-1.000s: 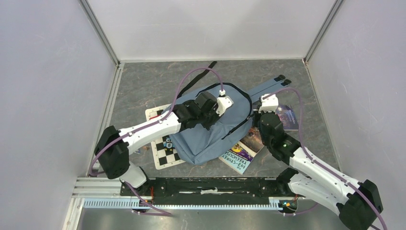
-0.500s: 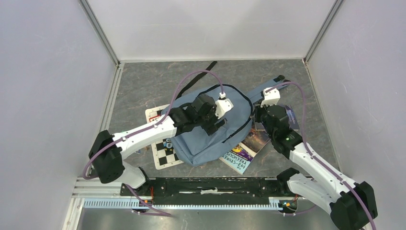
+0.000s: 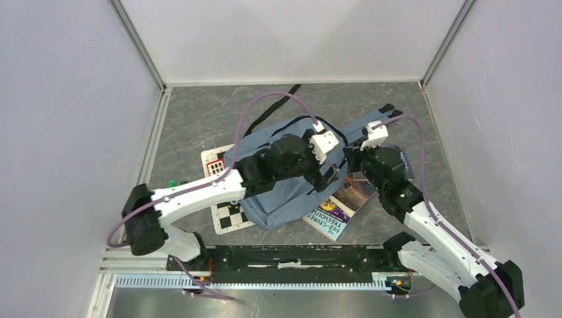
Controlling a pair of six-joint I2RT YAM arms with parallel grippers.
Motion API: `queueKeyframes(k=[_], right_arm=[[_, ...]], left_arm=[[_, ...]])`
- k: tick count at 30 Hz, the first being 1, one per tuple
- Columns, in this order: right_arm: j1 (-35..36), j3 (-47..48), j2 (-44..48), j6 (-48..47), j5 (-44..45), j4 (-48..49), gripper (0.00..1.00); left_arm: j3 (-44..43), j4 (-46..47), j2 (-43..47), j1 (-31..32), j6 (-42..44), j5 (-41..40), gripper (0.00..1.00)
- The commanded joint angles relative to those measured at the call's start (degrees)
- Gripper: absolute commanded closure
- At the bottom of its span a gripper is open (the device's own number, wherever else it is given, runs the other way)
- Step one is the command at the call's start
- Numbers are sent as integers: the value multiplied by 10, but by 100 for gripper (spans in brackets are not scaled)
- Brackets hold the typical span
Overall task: Pack the student bag
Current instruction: Unzip the student bag at the center of the board.
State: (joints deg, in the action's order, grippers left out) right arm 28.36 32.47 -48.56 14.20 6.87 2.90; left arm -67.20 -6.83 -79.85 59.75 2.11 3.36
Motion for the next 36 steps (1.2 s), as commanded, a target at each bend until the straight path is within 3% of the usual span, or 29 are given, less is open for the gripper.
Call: queueKeyframes(k=[1,7,12,15,17,19,21,25,28,36], right_arm=[[-2,26,19,11,-9,15,100],[-2,22,47,19,40,6,100],[-2,14,66,14,57,5,100],[-2,13,71,8,72,-4,100],[-2,14,72,4,87,-11,100],[-2,14,73,0,102,-19,100],[-2,13,75,-5,114,-24,100],[-2,10,76,-12,129,-27,100],[-2,7,75,-18,137,-27,100],[-4,10,43,-7,119,-27,100]], left_arm=[[-27,64,-76,25,-41,-92,0],[-30,127,-133,43,-47,-105,0],[-67,134,-192,64,-22,-234,0],[-88,136,-220,73,-5,-251,2],[-92,141,-230,83,4,-263,18],[-91,146,-234,93,12,-286,45],[-86,149,-231,104,20,-302,63],[-72,153,-215,122,38,-311,89],[-53,154,-196,133,48,-305,98],[16,162,-119,140,84,-189,98]])
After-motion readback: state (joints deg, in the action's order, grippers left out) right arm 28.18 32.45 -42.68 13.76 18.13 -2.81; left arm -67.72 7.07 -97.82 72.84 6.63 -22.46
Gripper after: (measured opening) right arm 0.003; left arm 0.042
